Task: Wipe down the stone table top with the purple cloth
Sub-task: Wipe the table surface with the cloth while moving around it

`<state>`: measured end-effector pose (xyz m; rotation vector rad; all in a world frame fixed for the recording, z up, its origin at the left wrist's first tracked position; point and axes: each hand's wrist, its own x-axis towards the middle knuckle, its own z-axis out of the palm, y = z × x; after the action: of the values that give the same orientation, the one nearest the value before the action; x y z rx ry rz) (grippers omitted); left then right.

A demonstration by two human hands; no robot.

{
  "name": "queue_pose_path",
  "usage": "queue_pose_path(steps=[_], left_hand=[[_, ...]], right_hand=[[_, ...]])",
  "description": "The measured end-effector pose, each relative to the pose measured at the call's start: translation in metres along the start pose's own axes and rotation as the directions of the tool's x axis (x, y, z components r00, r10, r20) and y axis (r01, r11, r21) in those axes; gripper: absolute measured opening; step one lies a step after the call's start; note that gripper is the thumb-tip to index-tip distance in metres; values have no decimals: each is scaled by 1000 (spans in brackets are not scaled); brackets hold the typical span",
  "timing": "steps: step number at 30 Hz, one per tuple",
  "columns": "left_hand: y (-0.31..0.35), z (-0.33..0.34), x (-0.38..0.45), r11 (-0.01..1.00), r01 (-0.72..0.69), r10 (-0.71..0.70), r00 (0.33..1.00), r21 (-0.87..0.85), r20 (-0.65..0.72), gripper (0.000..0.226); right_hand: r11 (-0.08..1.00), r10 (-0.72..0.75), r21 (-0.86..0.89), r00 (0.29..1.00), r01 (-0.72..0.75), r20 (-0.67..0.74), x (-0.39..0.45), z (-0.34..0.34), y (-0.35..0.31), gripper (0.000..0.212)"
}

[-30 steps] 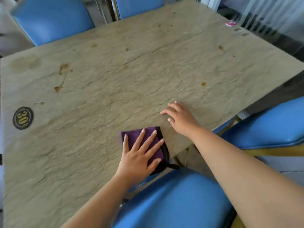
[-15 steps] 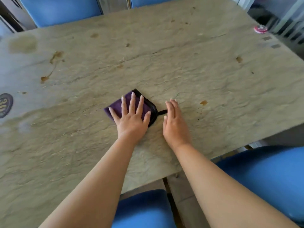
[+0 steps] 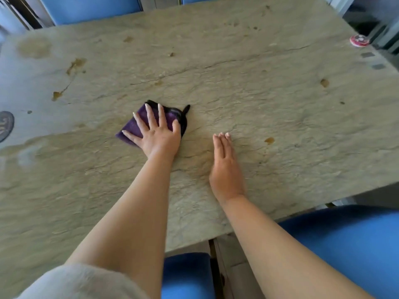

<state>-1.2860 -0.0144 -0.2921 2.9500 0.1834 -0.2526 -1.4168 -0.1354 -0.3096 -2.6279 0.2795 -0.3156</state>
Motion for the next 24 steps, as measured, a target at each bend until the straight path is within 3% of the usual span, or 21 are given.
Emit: queue_pose_path(steps=[1,3,7,11,13,15,17,19,21,24], left_hand=[[15,3,2,1000,-13,13,1000,-5,15,64],[32,9,-4,984,-178,177,983,23,45,63],[7,11,-38,826,-559,556,829,73,58,61],[-43,3,-83,703,-711,708,699,-14,101,60],[-72,-2,-96,745,-658,664,747,-110,27,57],[-106,-5,-102,854,-499,500,866,-150,-37,55],[-135,-6,-102,943,-310,309,951,-122,-31,56],[-150,-6,-102,965,-255,255,967,-64,-8,58],[-153,-4,-102,958,-284,283,959,-37,-13,60],[-153,-1,-102,955,-295,294,955,-19,-21,63]], right_hand=[[1000,9,28,1000,-9,2,-1,-1,0,75],[998,15,60,1000,-13,-28,-2,-2,-1,80],[995,33,101,995,-24,-90,-1,-2,1,65],[976,49,216,996,-33,-68,-4,-5,1,59],[977,74,207,995,-58,-70,-9,-11,-3,55],[994,92,69,986,-83,-140,-15,-16,-20,50],[999,-16,-33,990,11,-138,-15,-12,-49,48],[984,-162,-69,984,166,70,-10,3,-71,49],[952,-187,-184,941,245,281,3,19,-66,56],[936,-25,-338,975,100,220,29,23,-39,60]])
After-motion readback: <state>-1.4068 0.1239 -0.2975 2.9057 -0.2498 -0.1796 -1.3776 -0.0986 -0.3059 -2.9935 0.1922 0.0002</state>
